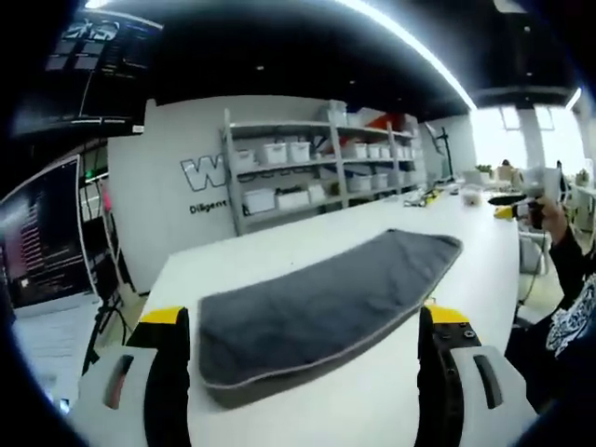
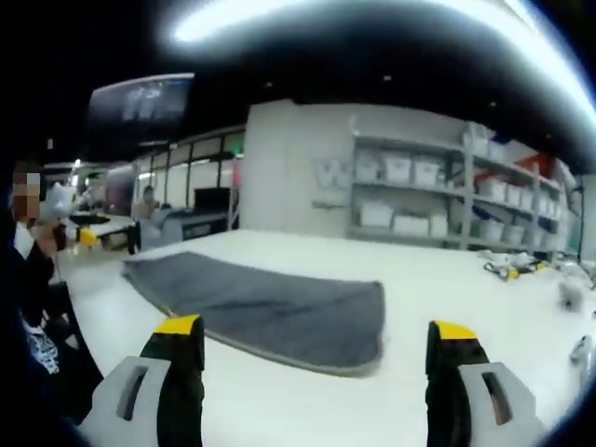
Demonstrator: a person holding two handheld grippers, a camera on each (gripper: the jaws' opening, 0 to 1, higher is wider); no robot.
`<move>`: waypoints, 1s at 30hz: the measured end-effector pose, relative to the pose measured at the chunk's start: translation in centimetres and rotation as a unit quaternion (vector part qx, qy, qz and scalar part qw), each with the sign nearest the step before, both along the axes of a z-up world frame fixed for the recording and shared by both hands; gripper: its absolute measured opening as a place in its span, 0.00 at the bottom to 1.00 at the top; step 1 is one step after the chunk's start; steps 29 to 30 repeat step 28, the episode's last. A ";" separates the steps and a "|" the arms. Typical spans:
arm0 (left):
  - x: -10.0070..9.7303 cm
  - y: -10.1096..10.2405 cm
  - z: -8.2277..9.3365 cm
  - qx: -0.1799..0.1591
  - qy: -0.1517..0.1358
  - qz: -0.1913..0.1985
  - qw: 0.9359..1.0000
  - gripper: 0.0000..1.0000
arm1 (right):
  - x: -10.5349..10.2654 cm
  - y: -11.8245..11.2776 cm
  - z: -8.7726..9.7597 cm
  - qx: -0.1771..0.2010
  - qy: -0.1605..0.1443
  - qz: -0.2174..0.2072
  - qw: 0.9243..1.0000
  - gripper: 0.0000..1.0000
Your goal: Open the folded towel by lifting each exposed corner and separating the folded layers until the towel lies flat within the target outline without major curled edges
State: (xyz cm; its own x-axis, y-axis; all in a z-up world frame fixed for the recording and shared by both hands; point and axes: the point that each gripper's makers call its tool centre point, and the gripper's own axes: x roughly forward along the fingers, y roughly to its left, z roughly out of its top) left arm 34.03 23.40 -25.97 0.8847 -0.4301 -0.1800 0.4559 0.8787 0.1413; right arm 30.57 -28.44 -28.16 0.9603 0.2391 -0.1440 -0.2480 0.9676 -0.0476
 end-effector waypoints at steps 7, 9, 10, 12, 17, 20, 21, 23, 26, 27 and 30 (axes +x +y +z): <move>0.0 0.0 -0.1 0.003 -0.002 0.004 1.000 1.00 | -0.1 -0.2 -0.2 -0.003 0.000 -0.002 1.000 0.99; 0.0 -0.1 -0.2 0.002 -0.002 0.004 1.000 1.00 | 0.0 -0.2 -0.4 -0.003 0.002 -0.002 1.000 0.99; 0.0 -0.1 -0.3 0.002 -0.002 0.003 1.000 1.00 | 0.0 -0.1 -0.6 -0.002 0.005 -0.002 1.000 0.99; 0.0 -0.1 -0.4 0.001 -0.001 0.002 1.000 1.00 | 0.1 -0.1 -0.8 -0.003 0.007 -0.002 1.000 0.99; 0.0 -0.1 -1.0 0.002 0.006 0.002 1.000 1.00 | 0.1 0.0 -1.2 -0.001 0.012 0.001 1.000 0.99; -0.1 -0.1 -1.1 0.000 0.006 0.002 1.000 1.00 | 0.0 -0.1 -1.2 -0.001 0.011 0.000 1.000 0.99; -0.1 -0.1 -1.1 0.000 0.006 0.001 1.000 1.00 | -0.1 -0.1 -1.2 0.000 0.011 0.000 1.000 0.99; -0.2 -0.2 -1.1 0.000 0.005 0.001 1.000 1.00 | -0.1 -0.2 -1.2 0.000 0.011 -0.002 1.000 0.99; 0.0 0.1 -1.4 0.001 0.008 0.007 1.000 1.00 | -0.1 -0.3 -1.3 0.001 0.011 -0.003 1.000 0.99; 0.0 0.2 -1.4 0.000 0.008 0.007 1.000 1.00 | -0.1 -0.4 -1.3 0.001 0.011 -0.002 1.000 0.99; 0.0 0.2 -1.4 0.000 0.008 0.007 1.000 1.00 | -0.1 -0.3 -1.4 0.001 0.012 -0.002 1.000 0.99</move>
